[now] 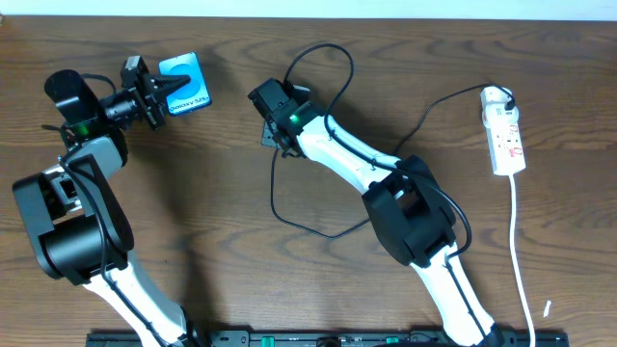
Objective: Plug charger to phone and switch on socket
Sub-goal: 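Lower the right gripper and grasp the black cable near its USB-C plug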
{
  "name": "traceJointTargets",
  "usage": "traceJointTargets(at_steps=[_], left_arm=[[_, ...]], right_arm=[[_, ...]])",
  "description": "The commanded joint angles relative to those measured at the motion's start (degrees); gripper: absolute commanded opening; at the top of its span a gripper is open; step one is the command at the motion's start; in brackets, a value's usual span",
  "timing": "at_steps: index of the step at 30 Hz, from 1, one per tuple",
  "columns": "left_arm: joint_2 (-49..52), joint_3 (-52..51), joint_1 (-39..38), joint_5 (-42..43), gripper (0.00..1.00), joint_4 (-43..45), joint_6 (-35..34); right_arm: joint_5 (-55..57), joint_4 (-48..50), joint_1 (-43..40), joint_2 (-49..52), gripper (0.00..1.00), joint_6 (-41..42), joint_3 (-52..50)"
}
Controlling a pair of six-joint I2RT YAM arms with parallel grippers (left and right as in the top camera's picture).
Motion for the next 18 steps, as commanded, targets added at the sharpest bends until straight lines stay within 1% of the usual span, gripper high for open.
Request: traceJointTargets(at_steps=[1, 2, 3, 6, 9, 11, 12, 18], left_arm=[[-0.63, 1.36, -0.07, 1.60, 0.07, 0.48, 2.32], [-0.63, 1.36, -0.07, 1.60, 0.07, 0.48, 2.32], [-0.63, 1.36, -0.07, 1.60, 0.08, 0.48, 2.32], [-0.63, 1.36, -0.07, 1.60, 0.07, 0.48, 2.29], [-0.63, 1.36, -0.07, 1.60, 0.07, 0.48, 2.32], [-0.63, 1.36, -0.07, 1.60, 0.07, 0.48, 2.32], [-0.63, 1.36, -0.07, 1.60, 0.07, 0.48, 2.29], [-0.63, 1.36, -0.07, 1.60, 0.07, 0.48, 2.29]], right_arm=[[3.41, 0.11, -1.16, 2.23, 0.52, 3.93, 1.05], [3.58, 0.17, -1.31, 2.32, 0.51, 4.22, 1.05], [3.82, 0.44, -1.79, 2.49, 0.47, 4.79, 1.05], [3.80, 1.14, -2.78, 2.56, 0.42, 4.94, 1.05], [3.06, 1.64, -3.74, 2.56, 0.31, 4.92, 1.05], [2.38, 1.66, -4.00, 2.58, 0.28, 4.92, 1.05], [2.23, 1.68, -4.17, 2.60, 0.26, 4.92, 1.05], [0.52, 1.88, -3.93, 2.97, 0.26, 4.24, 1.05]])
